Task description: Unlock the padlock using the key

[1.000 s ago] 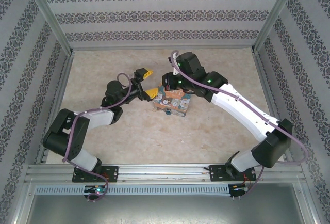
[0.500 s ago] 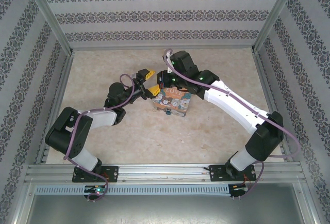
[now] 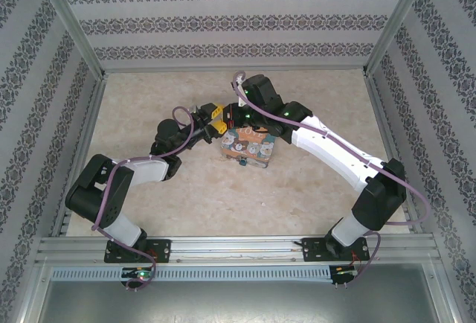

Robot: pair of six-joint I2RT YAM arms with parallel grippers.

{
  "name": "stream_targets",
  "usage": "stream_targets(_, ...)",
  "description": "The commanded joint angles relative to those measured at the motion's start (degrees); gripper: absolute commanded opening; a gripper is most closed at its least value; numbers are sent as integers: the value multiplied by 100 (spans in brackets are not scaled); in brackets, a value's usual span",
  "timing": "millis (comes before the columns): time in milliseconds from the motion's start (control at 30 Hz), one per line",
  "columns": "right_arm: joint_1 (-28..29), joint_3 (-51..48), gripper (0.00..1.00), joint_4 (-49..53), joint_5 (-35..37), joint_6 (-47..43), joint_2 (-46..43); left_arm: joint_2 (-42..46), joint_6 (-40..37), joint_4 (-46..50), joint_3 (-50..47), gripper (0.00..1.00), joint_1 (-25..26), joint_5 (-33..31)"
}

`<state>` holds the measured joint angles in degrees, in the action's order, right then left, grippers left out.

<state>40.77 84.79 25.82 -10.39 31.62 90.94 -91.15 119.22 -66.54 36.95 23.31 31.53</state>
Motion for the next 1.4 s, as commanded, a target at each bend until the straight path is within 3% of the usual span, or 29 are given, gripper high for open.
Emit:
stream_targets(0,62,-33,0,-139,-68,90,24,-11,311,-447,-83,42,85,-21)
stream_targets(267,63,-94,0,-148,-29,90,-45,-51,330,-456,-109,31,81,-9)
stream_targets(733,63,-189,0,-192,46,108,-154,-179,367,-541,-129,19,82,3)
stream_targets(1367,53,-209,0,-174,148,90,-232,-565,575,-1034,-127,13,74,-15)
